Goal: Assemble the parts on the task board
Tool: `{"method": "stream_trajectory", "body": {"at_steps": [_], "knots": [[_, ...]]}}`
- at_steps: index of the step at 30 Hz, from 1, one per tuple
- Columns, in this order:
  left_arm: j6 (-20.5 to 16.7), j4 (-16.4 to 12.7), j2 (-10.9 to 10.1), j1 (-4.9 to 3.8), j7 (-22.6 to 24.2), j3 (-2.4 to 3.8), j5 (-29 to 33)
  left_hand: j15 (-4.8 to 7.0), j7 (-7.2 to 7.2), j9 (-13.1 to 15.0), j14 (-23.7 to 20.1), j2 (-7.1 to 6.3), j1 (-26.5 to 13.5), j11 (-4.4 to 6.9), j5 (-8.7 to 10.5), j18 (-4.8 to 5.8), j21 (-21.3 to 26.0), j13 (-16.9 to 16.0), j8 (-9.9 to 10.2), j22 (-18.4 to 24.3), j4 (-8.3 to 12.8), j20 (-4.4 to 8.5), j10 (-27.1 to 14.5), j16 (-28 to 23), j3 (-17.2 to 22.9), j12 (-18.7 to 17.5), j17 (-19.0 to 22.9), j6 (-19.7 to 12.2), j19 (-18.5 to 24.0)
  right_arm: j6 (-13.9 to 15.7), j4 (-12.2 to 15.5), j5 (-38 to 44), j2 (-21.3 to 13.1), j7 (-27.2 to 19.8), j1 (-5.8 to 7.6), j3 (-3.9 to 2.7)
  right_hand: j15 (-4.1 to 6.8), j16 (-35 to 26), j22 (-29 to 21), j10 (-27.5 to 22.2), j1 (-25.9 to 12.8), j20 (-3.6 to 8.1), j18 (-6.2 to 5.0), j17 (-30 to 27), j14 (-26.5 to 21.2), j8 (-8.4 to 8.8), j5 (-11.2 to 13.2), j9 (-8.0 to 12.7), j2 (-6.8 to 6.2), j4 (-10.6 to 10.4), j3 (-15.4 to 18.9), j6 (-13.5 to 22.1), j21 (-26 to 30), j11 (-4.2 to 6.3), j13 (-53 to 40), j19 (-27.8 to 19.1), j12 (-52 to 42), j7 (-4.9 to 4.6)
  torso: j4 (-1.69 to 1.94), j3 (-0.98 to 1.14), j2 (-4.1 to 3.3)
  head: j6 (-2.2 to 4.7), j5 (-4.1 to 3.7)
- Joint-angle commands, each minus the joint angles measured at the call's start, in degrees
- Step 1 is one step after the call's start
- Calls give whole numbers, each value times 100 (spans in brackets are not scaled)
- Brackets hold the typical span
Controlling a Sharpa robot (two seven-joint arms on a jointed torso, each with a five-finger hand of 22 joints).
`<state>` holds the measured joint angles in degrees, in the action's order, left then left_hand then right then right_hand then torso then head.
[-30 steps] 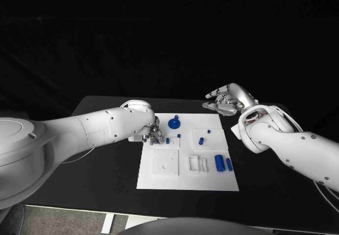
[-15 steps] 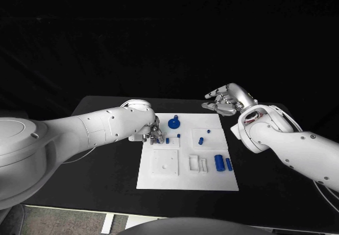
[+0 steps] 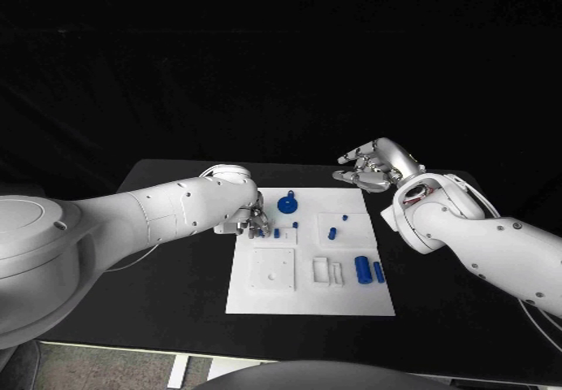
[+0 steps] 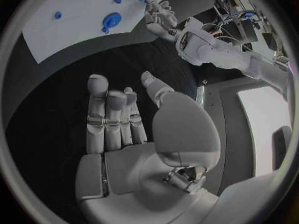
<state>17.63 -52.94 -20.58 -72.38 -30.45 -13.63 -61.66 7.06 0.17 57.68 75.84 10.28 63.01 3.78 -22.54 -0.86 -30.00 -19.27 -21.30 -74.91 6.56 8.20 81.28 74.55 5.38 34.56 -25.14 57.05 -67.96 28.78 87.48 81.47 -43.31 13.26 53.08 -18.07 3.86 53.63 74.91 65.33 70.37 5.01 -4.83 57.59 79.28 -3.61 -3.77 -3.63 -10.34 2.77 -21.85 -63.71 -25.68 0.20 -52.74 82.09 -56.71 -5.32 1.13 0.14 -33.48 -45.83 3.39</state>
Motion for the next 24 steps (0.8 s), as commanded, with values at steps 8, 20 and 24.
{"method": "stream_trajectory", "body": {"at_steps": [8,20,24], "knots": [[147,-4,22,23,18,-6,-54,7,-40,-216,-25,189,339,-22,167,80,59,30,-72,-113,50,-4,15,2,80,-56,4,98,-20,-95,19,79,-6,7,0,-3,-16,14,246,-46,-18,-30,-80,-9,-38,6,-10,3,60,-5,-34,-27,18,-3,11,8,-24,8,4,-4,4,-4,2],[180,-18,19,24,89,-6,-57,-61,43,-240,-117,472,337,-72,412,44,94,-5,-326,-115,-127,-68,-296,-5,127,64,67,-336,24,-114,25,87,-11,16,1,-3,-16,14,246,-46,-18,-30,-80,-9,-38,6,-10,3,60,-5,-34,-27,18,-3,11,8,-24,8,1,1,-1,-10,-2],[142,-26,17,24,114,-6,-56,-71,58,-264,-130,495,314,-72,376,35,95,-2,-389,-115,-128,-74,-340,-1,175,98,77,-400,22,-119,26,88,-14,19,1,-3,-16,14,246,-46,-18,-30,-80,-9,-38,6,-10,3,60,-5,-34,-27,18,-3,11,8,-24,8,-1,0,-3,-11,-11]]}}
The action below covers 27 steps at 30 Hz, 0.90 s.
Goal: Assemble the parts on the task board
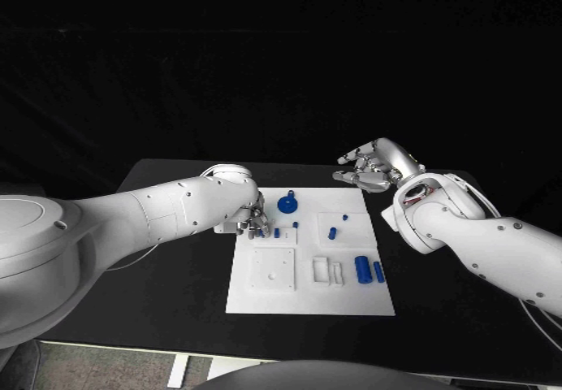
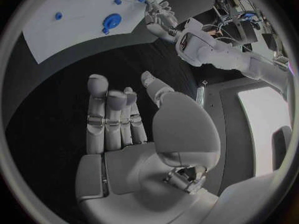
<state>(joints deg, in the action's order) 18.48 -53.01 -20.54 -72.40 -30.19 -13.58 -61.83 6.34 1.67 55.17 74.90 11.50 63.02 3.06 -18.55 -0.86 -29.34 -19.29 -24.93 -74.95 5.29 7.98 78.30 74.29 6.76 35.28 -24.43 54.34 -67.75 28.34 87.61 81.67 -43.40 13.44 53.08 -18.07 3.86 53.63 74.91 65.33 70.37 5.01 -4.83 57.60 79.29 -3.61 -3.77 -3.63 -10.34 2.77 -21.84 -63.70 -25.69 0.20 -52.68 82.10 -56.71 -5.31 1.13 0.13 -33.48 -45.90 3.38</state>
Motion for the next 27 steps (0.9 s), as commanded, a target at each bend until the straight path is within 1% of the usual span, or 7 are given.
{"method": "stream_trajectory", "body": {"at_steps": [1,6,13,19,23,25,27], "knots": [[45,-21,12,26,97,-11,-38,-2,-93,-26,-40,381,302,-6,-33,33,28,3,-61,-112,4,-58,-58,28,62,42,12,-149,4,-77,13,69,-6,2,1,-3,-16,14,246,-46,-18,-30,-80,-10,-39,6,-10,3,60,-5,-34,-27,19,-3,5,8,-24,7,-3,2,-3,-1,-9],[110,-25,11,26,137,-10,-38,-26,-65,-2,-85,444,226,-31,-71,18,32,-5,-243,-113,9,-78,-179,48,225,119,22,-327,26,-92,13,73,-9,7,1,-3,-17,14,246,-41,-23,-31,-80,-14,-40,5,-10,2,63,-17,-36,-31,19,-3,-1,8,-36,9,-2,2,0,-12,-18],[307,-39,-2,26,174,-10,-40,-68,-21,-4,-212,367,109,-67,-609,-4,39,-7,-463,-114,-52,-120,-385,86,478,217,50,-541,101,-123,17,81,-16,16,1,-3,-17,15,247,-47,-25,-31,-80,-14,-40,6,-14,3,67,-24,-43,-30,16,-3,4,8,-32,9,-1,1,-1,-22,-38],[387,-44,-6,25,210,-9,-22,-70,-23,-64,-240,200,-114,-65,-1211,-24,6,27,-635,-115,-50,-126,-428,130,817,287,96,-579,123,-153,17,97,-23,30,1,-3,-17,15,247,-47,-25,-31,-80,-14,-40,6,-14,3,67,-24,-43,-30,16,-3,4,8,-32,9,-1,-1,2,-25,-39],[383,-41,-7,25,245,-8,-8,-68,-21,-61,-252,65,-318,-61,-2092,-40,-29,50,-705,-123,-4,-116,-440,140,1070,281,107,-594,143,-164,16,106,-24,35,1,-3,-17,15,245,-48,-17,-31,-80,-15,-43,4,-11,2,67,-20,-56,-36,24,-2,3,4,-35,10,3,-1,2,-22,-41],[394,-41,-15,25,272,-8,-5,-54,-33,-58,-240,34,-456,-52,-1996,-46,-85,54,-776,-124,118,-111,-403,179,1304,307,101,-568,161,-171,15,108,-26,37,1,-3,-17,15,245,-48,-17,-31,-80,-15,-43,4,-11,2,67,-20,-56,-36,24,-2,3,4,-35,10,3,0,2,-23,-40],[411,-42,-23,25,291,-8,-10,-50,-33,-82,-239,68,-455,-51,-1290,-43,-112,52,-763,-124,249,-106,-394,205,1523,320,93,-562,169,-176,13,111,-27,39,1,-3,-17,15,245,-48,-17,-31,-80,-15,-43,4,-11,2,67,-20,-56,-36,24,-2,3,4,-35,10,4,-1,2,-23,-44]]}}
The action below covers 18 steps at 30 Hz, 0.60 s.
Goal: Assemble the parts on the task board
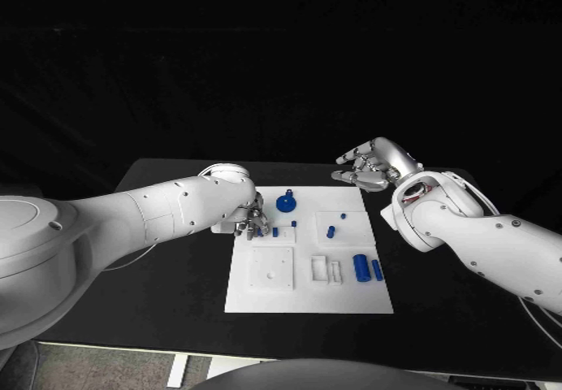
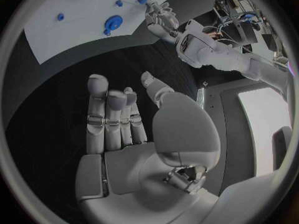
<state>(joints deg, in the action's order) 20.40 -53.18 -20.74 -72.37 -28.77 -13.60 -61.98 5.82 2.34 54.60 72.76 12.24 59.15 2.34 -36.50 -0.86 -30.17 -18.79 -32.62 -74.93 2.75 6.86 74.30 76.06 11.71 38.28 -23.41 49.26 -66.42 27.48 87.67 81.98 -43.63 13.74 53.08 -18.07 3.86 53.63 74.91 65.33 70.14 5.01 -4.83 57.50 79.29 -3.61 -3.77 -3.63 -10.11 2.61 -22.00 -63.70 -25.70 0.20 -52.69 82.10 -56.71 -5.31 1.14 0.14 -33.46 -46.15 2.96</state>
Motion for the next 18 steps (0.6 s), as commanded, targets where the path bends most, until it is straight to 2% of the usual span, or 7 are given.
{"method": "stream_trajectory", "body": {"at_steps": [1,2,3,5,18], "knots": [[231,-25,-6,21,160,-5,-4,15,-88,-57,-22,8,-38,25,1936,-29,-50,7,45,-123,596,20,16,42,1507,11,-17,-53,45,-92,6,81,-4,10,0,-3,-16,15,246,-48,7,-31,-80,-5,-43,4,-11,2,43,-4,-40,-37,25,-2,4,3,-35,10,2,-2,1,1,-4],[239,-26,-9,21,167,-5,-9,15,-108,-70,-17,14,-22,31,2878,-24,-59,5,56,-120,622,22,32,50,1811,15,-20,-38,42,-95,6,81,-4,10,0,-3,-16,15,246,-48,7,-31,-80,-5,-43,4,-11,2,43,-4,-40,-37,25,-2,4,3,-35,10,1,-2,1,-3,-4],[246,-27,-12,21,173,-5,-16,0,-87,-87,-10,-190,-215,-11,3154,-37,-76,-11,31,-117,488,-19,25,67,2435,61,-15,60,29,-97,5,82,-5,11,0,-3,-16,15,246,-48,7,-31,-80,-5,-43,4,-11,2,43,-4,-40,-37,25,-2,4,3,-35,10,1,-2,1,-3,-4],[271,-34,-18,21,187,-4,-31,-1,-108,-49,-9,-306,-134,25,3250,-43,-78,-6,6,-113,388,-2,29,80,2502,84,-3,9,34,-106,3,84,-5,13,0,-3,-16,15,246,-48,7,-31,-80,-5,-43,4,-11,2,43,-4,-40,-37,25,-2,4,3,-35,10,1,-1,1,-6,-4],[442,-72,-13,18,199,-3,-188,10,-118,-89,5,-348,-31,34,3333,-34,-101,3,93,-115,374,9,58,119,2412,113,-6,85,25,-144,1,103,-3,29,0,-3,-16,17,246,-50,8,-31,-80,-5,-44,5,-12,2,42,-1,-47,-39,27,-1,5,3,-36,10,-1,2,-1,-12,-10]]}}
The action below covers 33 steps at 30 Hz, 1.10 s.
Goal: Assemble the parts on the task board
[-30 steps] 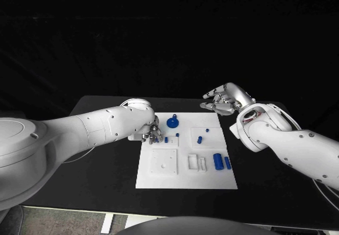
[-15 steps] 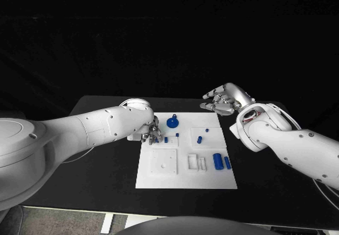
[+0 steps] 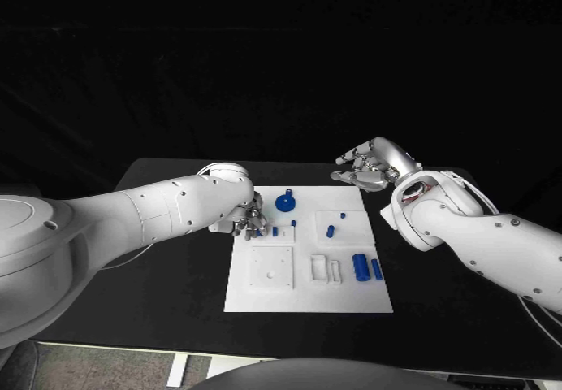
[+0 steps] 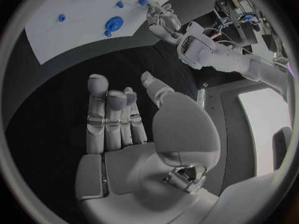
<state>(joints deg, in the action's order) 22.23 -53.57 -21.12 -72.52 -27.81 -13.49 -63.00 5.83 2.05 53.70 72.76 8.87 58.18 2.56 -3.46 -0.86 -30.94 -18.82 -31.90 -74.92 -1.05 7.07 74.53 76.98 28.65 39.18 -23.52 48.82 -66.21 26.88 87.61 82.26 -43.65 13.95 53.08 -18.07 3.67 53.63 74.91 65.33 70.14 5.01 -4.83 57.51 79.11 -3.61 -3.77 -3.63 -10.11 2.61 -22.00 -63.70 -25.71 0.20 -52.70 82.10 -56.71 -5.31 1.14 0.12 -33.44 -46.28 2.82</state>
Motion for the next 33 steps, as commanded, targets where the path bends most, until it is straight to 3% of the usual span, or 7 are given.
{"method": "stream_trajectory", "body": {"at_steps": [1,22,26,33], "knots": [[264,-31,27,33,102,-13,-103,10,-90,3,5,-13,69,11,32,-34,-25,7,23,-117,753,-11,36,27,712,24,5,131,4,-86,7,77,-1,8,0,-3,3,17,246,-50,8,-31,-80,-5,-25,5,-12,2,42,-1,-47,-39,27,-1,6,3,-36,10,-2,4,-3,0,4],[252,88,155,34,6,-14,-200,28,-97,-25,36,-10,59,19,53,-13,0,27,114,-107,673,12,75,-4,560,-8,1,156,-30,-112,27,99,5,15,0,-3,2,10,243,-58,7,-32,-80,-12,-33,5,-10,2,40,6,-55,-44,41,-2,11,-3,-32,11,-1,6,-1,3,-24],[260,137,186,34,-7,-14,-178,22,-101,-242,52,-83,-16,21,46,-18,22,34,239,-107,604,4,90,-23,524,-25,1,234,-55,-118,31,105,5,17,0,-3,2,9,242,-59,7,-32,-80,-13,-33,5,-10,2,40,6,-55,-43,43,-2,12,-4,-31,11,-2,6,-1,1,-26],[247,206,227,34,-31,-14,-135,32,-132,-434,64,-270,-224,36,52,3,77,49,277,-101,423,12,102,-63,254,-65,7,278,-89,-125,37,112,2,22,0,-3,0,3,239,-69,2,-33,-81,-18,-38,5,-9,2,36,5,-51,-34,58,-4,23,-8,-21,8,-2,5,-3,9,-33]]}}
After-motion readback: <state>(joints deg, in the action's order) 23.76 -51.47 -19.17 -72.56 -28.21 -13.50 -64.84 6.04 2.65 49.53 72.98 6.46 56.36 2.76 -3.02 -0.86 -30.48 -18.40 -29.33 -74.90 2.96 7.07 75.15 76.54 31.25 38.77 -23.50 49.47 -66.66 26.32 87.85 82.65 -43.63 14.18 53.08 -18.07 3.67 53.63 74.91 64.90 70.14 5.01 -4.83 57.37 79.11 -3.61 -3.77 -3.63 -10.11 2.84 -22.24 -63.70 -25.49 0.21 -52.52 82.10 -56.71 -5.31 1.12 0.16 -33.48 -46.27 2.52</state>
